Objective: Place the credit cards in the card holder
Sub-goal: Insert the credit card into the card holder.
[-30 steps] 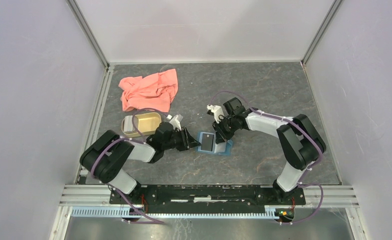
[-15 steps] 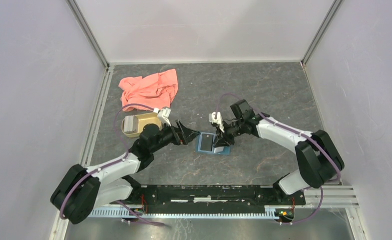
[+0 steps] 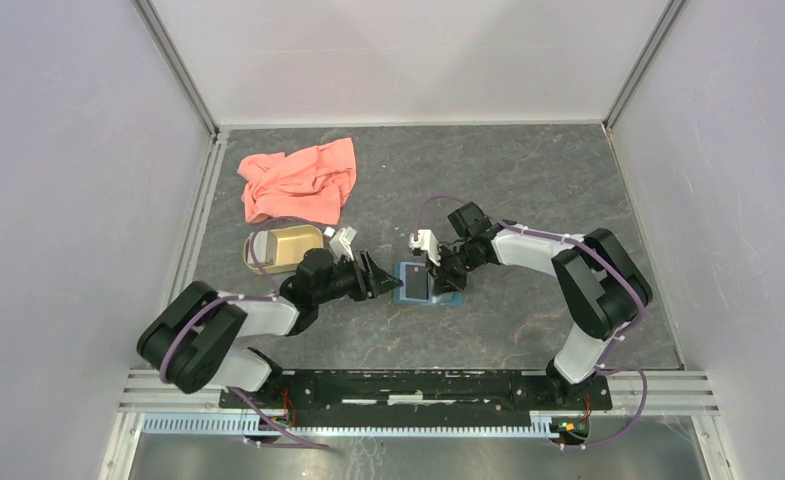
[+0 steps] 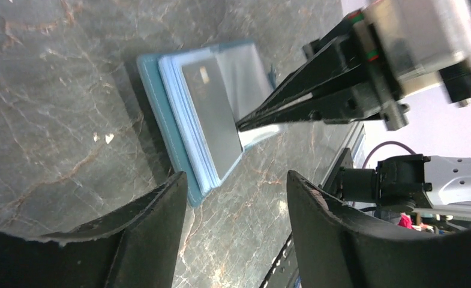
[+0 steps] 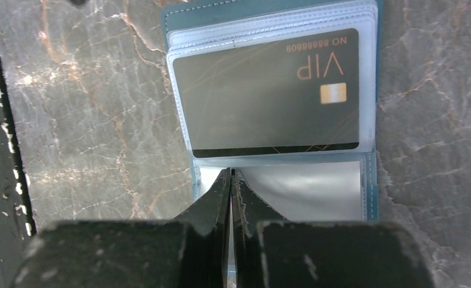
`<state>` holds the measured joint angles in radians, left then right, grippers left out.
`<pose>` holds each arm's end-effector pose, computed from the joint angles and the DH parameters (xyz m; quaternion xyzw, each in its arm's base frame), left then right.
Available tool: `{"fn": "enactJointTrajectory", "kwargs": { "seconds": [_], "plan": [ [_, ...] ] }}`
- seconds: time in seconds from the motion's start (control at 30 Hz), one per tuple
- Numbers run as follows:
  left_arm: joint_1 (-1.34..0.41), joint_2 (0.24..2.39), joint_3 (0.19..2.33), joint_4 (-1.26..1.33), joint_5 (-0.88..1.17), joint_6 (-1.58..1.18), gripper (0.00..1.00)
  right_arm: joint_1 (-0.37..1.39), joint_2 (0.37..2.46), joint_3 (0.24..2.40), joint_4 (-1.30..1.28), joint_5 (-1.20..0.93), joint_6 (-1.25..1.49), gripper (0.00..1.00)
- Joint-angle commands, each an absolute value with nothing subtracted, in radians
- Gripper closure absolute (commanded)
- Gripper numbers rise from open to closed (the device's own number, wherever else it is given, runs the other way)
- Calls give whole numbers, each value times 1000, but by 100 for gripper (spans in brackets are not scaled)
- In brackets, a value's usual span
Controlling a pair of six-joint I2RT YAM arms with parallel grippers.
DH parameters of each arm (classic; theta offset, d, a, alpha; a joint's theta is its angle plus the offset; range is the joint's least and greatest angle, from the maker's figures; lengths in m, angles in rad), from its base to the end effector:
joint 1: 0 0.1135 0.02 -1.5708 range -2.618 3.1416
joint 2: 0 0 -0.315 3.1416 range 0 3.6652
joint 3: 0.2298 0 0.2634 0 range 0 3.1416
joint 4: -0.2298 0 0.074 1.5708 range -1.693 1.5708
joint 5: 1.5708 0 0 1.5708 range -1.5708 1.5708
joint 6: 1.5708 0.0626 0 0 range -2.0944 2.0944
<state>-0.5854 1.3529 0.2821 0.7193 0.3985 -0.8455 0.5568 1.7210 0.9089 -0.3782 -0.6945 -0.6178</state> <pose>0.1959 -0.1590 0.1794 0.0082 0.8115 -0.4906 0.3172 0.2611 0.2097 0.1667 -0.5652 0.7330 0.3286 0.1879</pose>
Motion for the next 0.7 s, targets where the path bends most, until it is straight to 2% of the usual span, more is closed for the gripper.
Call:
{"fn": "enactJointTrajectory", "kwargs": {
  "seconds": [0.0,0.17,0.4,0.67],
  "plan": [
    [-610,1447,306,862,452,-915,36,556,1755,958,-429,-564,-667,94],
    [-630,1495,316,909,438,-943,43,556,1762,963,-439,-585,-672,94],
    [-635,1389,324,800,364,-907,47,556,1775,975,-455,-605,-683,94],
    [-635,1528,380,827,376,-915,47,558,1782,982,-463,-612,-684,94]
  ]
}}
